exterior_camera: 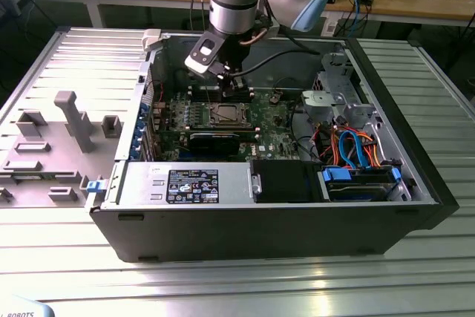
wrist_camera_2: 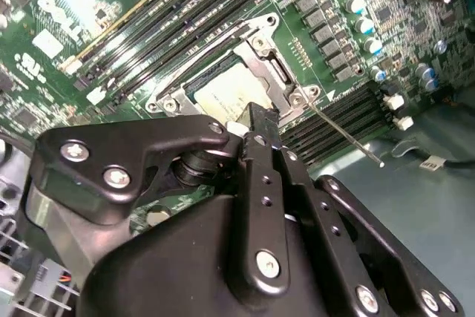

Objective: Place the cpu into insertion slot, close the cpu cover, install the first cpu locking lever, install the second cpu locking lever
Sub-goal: 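Install the first cpu locking lever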

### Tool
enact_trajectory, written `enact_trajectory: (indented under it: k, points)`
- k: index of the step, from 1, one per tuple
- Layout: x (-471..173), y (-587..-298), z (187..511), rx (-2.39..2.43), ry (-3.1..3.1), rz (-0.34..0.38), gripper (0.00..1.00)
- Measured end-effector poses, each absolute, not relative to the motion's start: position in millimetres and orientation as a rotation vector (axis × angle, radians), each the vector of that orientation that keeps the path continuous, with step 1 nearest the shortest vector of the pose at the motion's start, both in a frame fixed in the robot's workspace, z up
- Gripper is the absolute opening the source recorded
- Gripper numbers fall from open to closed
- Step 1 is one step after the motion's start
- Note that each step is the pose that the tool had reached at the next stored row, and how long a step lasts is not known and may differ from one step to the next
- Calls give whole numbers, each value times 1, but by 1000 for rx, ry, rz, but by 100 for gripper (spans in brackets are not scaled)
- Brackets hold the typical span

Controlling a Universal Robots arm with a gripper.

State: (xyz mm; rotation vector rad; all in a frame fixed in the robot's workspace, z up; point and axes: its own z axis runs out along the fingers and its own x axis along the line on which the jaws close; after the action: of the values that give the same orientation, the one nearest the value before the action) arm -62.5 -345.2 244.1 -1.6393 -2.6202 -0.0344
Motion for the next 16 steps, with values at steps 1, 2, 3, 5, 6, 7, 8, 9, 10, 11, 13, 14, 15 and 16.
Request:
enact_trajectory:
  k: [1, 2, 3, 5, 6, 7, 8, 9, 10, 11, 13, 14, 15, 16]
  points:
    - [-62, -345, 244, -1546, -2676, -32, 11]
    - [-62, -345, 244, -1514, -2693, -31, 11]
    - [-62, -345, 244, -1489, -2707, -30, 11]
    - [-62, -345, 244, -1396, -2755, -27, 11]
    - [-62, -345, 244, -1358, -2774, -26, 11]
    - [-62, -345, 244, -1323, -2791, -25, 11]
    - [-62, -345, 244, -1303, -2800, -24, 11]
    - [-62, -345, 244, -1279, -2811, -24, 11]
    - [-62, -345, 244, -1256, -2821, -23, 11]
    - [-62, -345, 244, -1242, -2828, -23, 11]
    - [-62, -345, 244, -1197, -2846, -21, 11]
    - [-62, -345, 244, -1196, -2847, -21, 11]
    - [-62, -345, 244, -1196, -2847, -21, 11]
    - [-62, -345, 244, -1196, -2847, -21, 11]
